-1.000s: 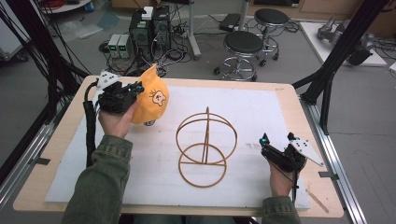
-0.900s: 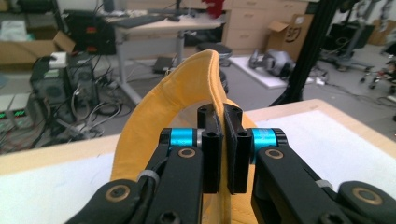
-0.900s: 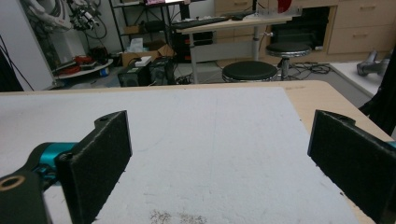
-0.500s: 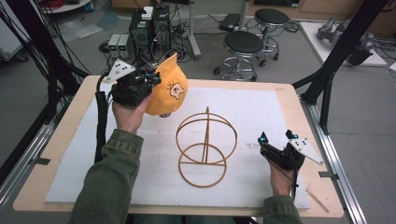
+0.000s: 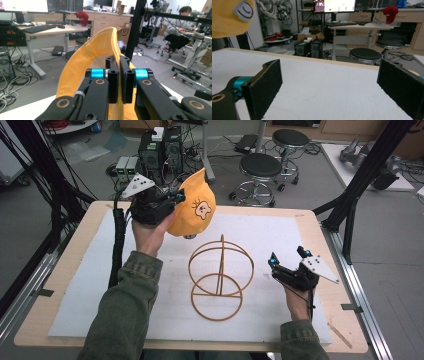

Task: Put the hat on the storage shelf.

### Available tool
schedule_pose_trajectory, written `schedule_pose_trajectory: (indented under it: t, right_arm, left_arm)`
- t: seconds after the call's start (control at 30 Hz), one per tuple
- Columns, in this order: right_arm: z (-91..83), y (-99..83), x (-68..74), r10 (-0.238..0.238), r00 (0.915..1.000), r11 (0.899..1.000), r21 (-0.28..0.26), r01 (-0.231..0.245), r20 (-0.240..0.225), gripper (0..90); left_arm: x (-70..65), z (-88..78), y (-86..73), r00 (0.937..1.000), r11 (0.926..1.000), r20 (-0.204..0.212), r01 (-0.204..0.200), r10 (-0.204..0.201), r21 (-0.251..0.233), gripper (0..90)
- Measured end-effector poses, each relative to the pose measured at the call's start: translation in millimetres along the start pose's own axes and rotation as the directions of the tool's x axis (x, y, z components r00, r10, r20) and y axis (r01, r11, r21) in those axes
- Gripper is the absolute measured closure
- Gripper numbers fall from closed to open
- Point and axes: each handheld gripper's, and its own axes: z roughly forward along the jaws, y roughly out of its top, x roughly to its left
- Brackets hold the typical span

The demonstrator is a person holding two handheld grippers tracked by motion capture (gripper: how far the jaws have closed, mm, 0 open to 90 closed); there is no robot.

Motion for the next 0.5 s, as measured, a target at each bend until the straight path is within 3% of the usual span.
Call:
schedule_pose_trajectory:
  t: [0.2,0.5]
  right_arm:
    - [11.5,9.7,3.1,-0.010,0.9992,1.000,-0.005,0.010,-0.039,5.1]
    - [35.1,36.3,16.8,-0.051,0.9932,0.998,-0.026,0.049,-0.105,5.2]
  left_arm:
    - [-0.2,2.9,3.3,0.9998,0.9998,0.015,-0.016,0.016,-0.015,86.6]
    - [3.8,3.8,6.5,0.9974,0.9980,0.068,0.027,-0.024,-0.057,86.6]
